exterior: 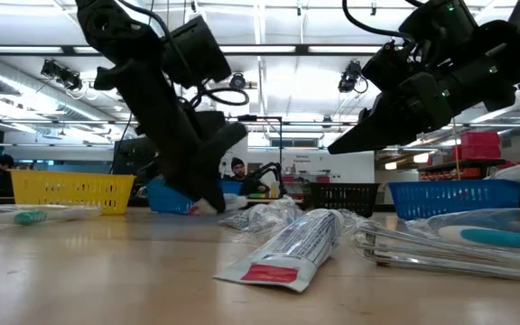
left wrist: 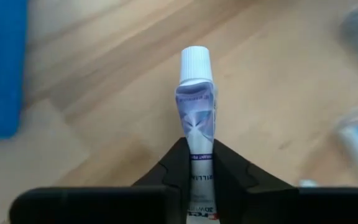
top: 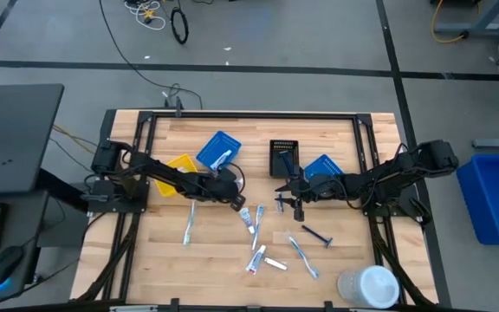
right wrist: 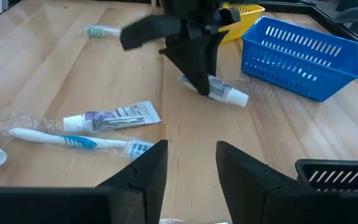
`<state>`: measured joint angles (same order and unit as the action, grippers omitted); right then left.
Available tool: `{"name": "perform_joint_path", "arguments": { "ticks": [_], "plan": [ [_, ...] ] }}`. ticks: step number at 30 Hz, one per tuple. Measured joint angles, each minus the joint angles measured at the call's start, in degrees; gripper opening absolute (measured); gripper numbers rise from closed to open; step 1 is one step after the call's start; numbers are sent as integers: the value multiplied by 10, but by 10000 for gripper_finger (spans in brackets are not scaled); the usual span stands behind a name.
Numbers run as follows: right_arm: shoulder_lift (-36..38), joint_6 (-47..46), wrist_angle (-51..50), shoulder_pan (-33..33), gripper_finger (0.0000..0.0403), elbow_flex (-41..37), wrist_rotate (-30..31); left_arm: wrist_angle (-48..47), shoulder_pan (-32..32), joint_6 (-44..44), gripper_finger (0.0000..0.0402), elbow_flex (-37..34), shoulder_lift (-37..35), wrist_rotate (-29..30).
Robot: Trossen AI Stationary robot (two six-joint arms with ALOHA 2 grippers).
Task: Pick & Place Travel size toiletries
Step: Put the violet toothpaste into the left blue bin
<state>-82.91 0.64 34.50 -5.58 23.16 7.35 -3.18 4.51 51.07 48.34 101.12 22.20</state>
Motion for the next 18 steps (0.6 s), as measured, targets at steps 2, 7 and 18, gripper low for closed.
{"name": "perform_joint_path", "arguments": {
  "ticks": [2,7,18],
  "plan": [
    [0,0,0,0,145,0,0,8,0,-17,50,7,-6,1],
    [0,0,0,0,145,0,0,-75,-7,-81,54,55,-51,69],
    [0,2,0,0,144,0,0,-255,-121,-184,57,131,-103,96]
  ]
}}
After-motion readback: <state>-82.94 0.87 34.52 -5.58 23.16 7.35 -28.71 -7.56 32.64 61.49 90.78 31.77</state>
